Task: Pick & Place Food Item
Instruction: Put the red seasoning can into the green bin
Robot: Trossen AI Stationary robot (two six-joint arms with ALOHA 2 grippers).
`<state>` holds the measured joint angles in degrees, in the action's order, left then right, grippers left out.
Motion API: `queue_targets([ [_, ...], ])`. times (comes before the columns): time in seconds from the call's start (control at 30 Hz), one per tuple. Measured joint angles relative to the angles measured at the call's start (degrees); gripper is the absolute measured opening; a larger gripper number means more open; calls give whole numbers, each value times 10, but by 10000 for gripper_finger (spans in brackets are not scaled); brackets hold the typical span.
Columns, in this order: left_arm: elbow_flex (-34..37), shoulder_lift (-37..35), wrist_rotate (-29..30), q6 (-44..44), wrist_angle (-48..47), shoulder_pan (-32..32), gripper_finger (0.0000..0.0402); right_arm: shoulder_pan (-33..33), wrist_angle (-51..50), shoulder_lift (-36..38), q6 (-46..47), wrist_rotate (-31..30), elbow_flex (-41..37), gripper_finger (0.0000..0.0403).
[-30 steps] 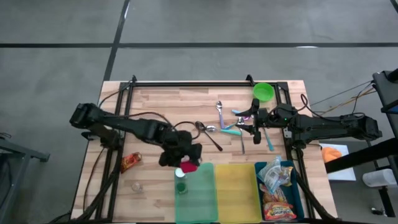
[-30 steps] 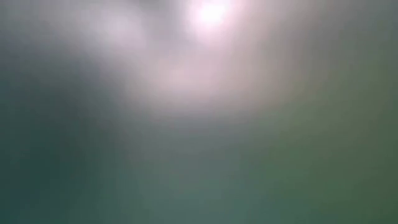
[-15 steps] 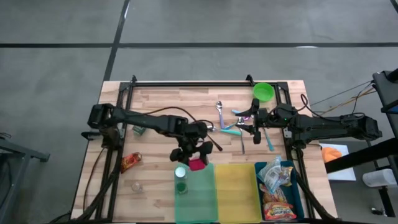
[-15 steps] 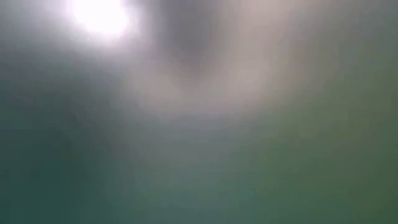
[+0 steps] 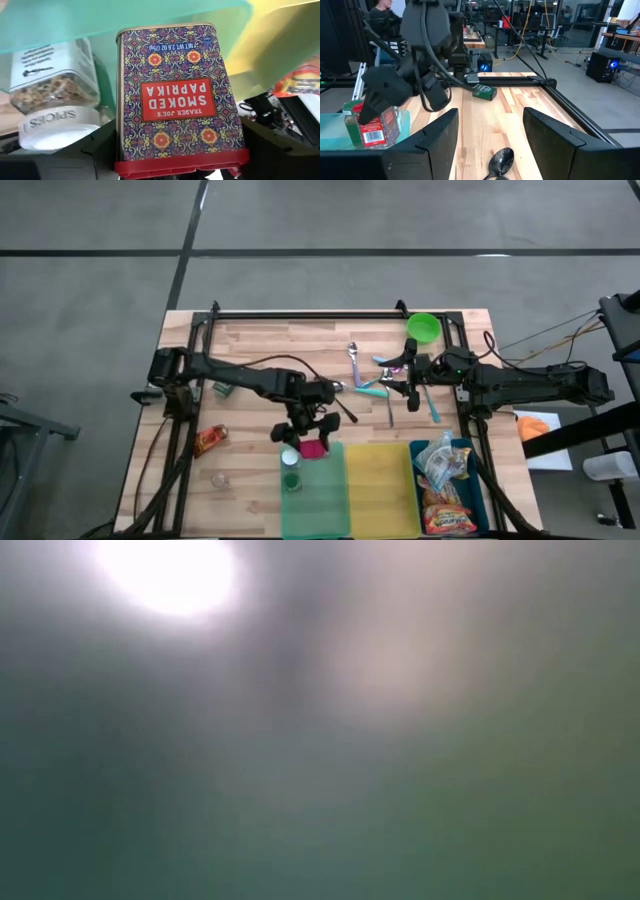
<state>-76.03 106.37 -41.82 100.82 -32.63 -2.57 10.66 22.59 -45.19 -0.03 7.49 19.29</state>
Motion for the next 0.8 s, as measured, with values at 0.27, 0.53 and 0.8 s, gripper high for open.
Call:
queue_targets([
  [0.27,50,0,-4,26,65,0,323,0,0,0,0,0,0,221],
  [0.53,92,1,-12,62,80,5,294,0,0,0,0,0,0,221],
  [0.8,99,1,-13,59,89,9,357,0,0,0,0,0,0,221],
])
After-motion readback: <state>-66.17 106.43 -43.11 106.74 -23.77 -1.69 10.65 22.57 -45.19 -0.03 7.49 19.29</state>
